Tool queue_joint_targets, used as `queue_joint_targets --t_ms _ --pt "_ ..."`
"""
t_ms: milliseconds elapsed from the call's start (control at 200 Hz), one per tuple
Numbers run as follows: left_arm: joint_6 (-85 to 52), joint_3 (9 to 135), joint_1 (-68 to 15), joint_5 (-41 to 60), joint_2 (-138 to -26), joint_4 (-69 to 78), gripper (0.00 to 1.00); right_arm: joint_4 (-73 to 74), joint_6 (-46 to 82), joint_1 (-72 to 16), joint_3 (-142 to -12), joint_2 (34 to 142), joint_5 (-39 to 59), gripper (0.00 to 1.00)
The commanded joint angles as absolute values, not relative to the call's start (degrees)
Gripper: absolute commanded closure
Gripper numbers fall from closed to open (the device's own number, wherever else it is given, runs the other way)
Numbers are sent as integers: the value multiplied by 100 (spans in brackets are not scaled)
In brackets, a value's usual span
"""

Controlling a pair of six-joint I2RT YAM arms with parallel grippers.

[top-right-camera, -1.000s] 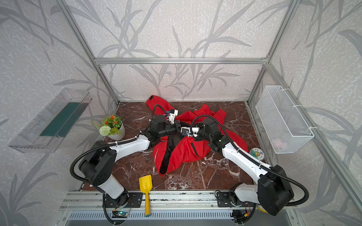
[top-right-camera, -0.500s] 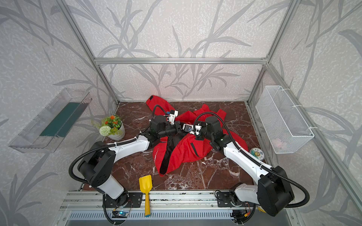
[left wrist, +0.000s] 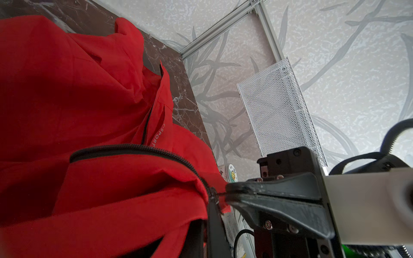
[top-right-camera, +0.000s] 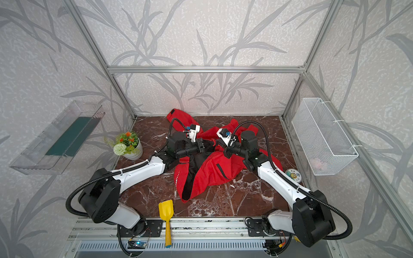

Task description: Zip up the jacket

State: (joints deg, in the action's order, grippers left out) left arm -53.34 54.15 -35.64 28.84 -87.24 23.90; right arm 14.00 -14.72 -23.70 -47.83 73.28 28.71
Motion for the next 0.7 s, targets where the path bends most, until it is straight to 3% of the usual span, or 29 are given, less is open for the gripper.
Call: queue_joint_targets --t_ms 0,485,695 --pt "-5162 5198 -3579 2898 -8399 2000 100 2150 -743 -2187 -4655 7337 2699 100" --pt "-4645 4835 -3593 2979 -7609 870 100 2664 -506 -2092 -4838 7789 3015 100" --pt "-4205 4886 -3379 3044 -7229 -41 100 2905 -329 -2092 -4904 7853 2418 100"
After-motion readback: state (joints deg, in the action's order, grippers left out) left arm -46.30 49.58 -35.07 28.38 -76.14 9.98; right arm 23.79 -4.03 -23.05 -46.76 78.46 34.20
